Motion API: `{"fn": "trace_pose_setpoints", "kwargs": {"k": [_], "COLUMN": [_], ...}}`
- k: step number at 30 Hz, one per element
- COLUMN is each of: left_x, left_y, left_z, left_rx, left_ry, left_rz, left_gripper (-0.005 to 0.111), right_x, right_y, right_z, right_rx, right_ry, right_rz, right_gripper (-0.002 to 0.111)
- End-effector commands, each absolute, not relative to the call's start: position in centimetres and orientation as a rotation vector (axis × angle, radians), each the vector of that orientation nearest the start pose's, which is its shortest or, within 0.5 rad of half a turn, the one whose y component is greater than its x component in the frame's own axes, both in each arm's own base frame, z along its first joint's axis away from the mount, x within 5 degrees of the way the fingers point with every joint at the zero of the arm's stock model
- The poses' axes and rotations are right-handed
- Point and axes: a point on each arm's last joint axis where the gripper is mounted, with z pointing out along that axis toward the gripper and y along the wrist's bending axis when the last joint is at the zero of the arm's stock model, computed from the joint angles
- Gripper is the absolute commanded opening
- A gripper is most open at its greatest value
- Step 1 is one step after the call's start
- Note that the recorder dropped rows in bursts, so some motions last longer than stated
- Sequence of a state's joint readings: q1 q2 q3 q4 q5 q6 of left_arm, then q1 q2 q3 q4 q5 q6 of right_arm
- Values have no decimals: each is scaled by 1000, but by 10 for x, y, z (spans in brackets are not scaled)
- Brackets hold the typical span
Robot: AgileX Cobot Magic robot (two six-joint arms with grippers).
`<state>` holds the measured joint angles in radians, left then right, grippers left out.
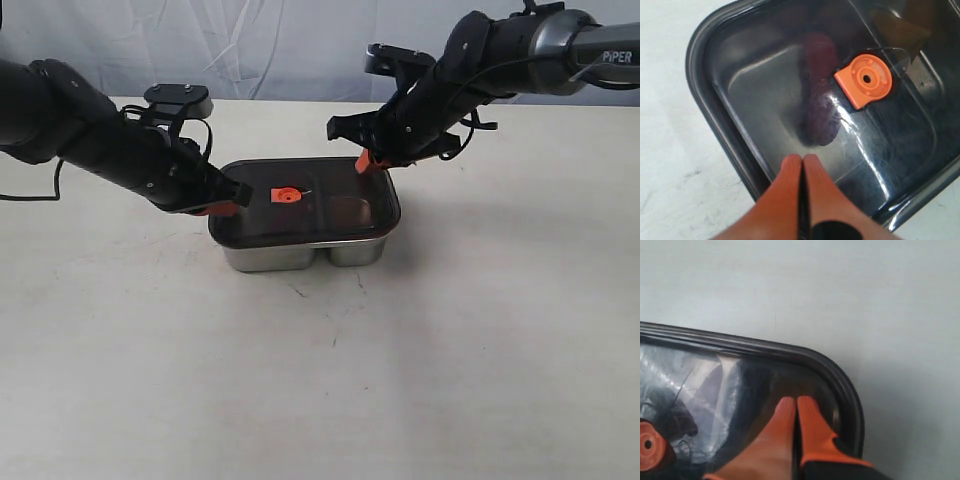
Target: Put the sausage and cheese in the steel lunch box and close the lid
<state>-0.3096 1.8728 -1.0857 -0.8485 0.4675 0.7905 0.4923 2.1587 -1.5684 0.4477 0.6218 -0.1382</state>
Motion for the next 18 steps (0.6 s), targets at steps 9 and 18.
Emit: {"fn": "trace_pose_setpoints", "kwargs": {"k": [9,18], "left_x": [341,340], "left_y": [-144,-144], "left_z": [150,150], "left_rx": [566,577], "left_ry": [2594,2599], "left_rz": [-566,-568], "left_gripper": [0,0], "right_x": [387,386], "right_y": [236,235], "right_z": [112,126], "right_rx": [-474,-461], "right_ry": [2876,2853], "right_rz": [542,553], "right_gripper": [0,0]}}
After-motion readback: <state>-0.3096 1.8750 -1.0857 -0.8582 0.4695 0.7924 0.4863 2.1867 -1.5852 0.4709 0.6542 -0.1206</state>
